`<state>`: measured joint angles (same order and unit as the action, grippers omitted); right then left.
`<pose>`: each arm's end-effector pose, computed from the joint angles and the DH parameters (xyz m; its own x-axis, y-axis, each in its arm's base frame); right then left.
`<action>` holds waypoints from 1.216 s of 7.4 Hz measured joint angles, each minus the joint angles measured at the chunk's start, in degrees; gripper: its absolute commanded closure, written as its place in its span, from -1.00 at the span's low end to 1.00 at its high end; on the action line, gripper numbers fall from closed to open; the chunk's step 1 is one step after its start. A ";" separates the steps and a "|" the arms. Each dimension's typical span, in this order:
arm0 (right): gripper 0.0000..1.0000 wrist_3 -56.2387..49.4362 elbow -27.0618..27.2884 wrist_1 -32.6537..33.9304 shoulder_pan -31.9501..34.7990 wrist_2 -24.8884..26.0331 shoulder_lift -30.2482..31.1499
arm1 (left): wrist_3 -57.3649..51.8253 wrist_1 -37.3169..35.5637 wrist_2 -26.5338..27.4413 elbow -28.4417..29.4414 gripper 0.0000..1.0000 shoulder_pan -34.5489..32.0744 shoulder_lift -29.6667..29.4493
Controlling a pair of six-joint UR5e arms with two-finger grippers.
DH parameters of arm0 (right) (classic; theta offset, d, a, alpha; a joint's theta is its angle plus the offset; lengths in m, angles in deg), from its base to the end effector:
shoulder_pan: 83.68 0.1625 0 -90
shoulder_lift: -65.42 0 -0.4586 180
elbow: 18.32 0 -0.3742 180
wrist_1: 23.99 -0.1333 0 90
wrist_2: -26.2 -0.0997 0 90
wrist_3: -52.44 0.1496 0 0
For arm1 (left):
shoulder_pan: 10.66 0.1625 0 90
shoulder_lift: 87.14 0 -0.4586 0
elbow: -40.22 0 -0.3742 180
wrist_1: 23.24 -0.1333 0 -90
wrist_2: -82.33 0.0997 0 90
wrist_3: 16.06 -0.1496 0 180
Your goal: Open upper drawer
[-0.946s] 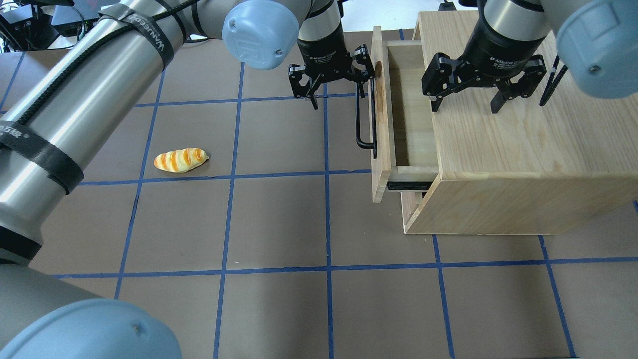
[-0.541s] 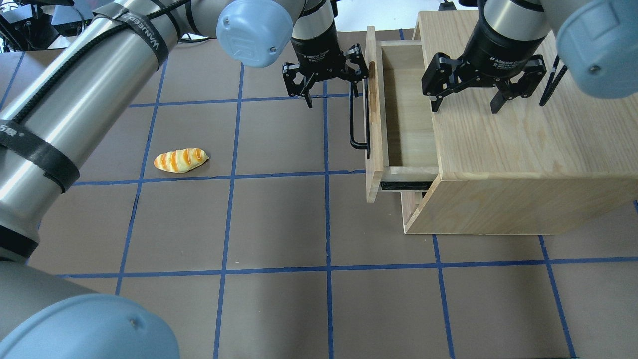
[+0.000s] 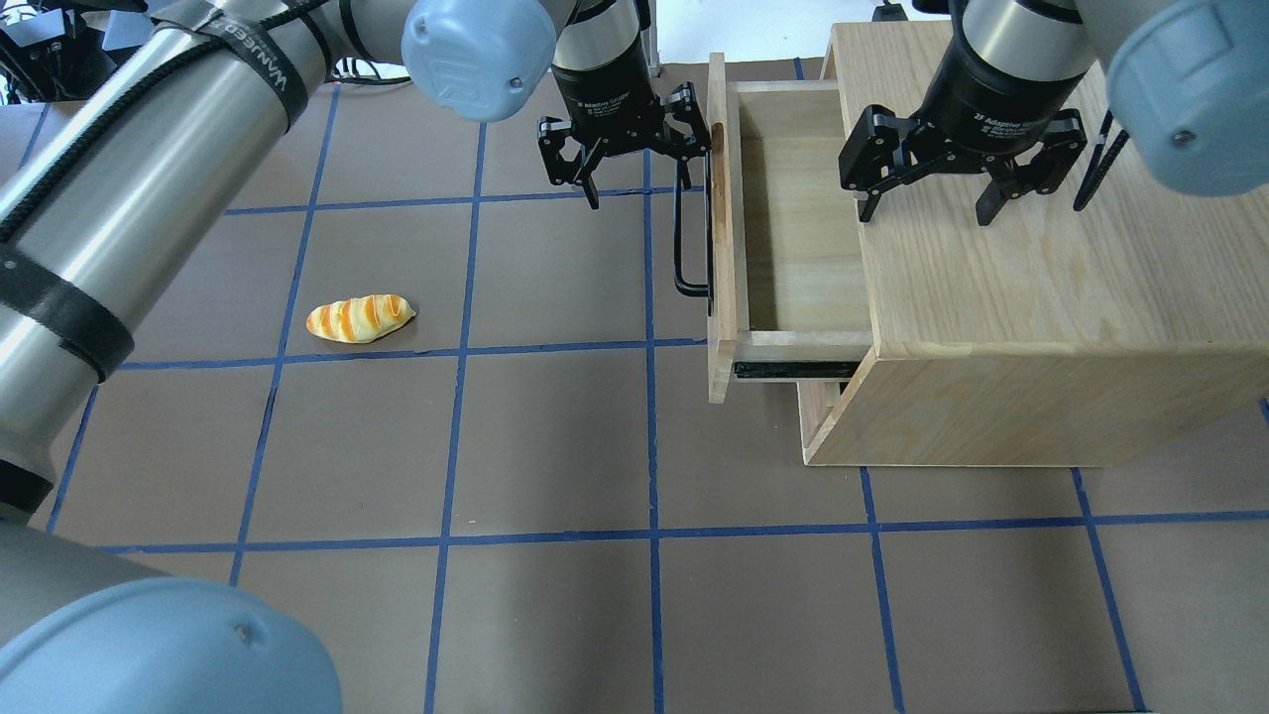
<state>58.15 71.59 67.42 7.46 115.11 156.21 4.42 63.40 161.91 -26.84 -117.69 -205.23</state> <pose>0.1455 -0.4706 0.4813 -0.9966 0.0788 -0.0229 0.0797 0.9961 -0.0379 -0.3536 -0.6067 0.3833 -0.9849 -0.0696 0.1584 -0.0554 0.9942 0.0925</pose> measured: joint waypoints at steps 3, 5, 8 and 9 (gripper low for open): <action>-1.00 0.00 0.00 0.00 0.00 -0.02 0.00 | -2.47 1.78 0.83 0.09 -1.00 1.78 0.84; -1.00 0.00 0.00 0.00 0.00 -0.05 0.00 | -3.82 2.74 2.09 0.09 -1.00 2.33 1.52; -1.00 0.00 0.00 0.00 0.00 -0.03 0.00 | -4.53 3.12 2.35 0.06 -1.00 2.71 1.89; -1.00 0.00 0.00 0.00 0.00 -0.04 0.00 | -4.53 3.22 2.17 0.11 -1.00 2.73 1.94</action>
<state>58.15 71.59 67.42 7.46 115.07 156.21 -0.12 66.62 164.08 -26.73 -114.96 -203.29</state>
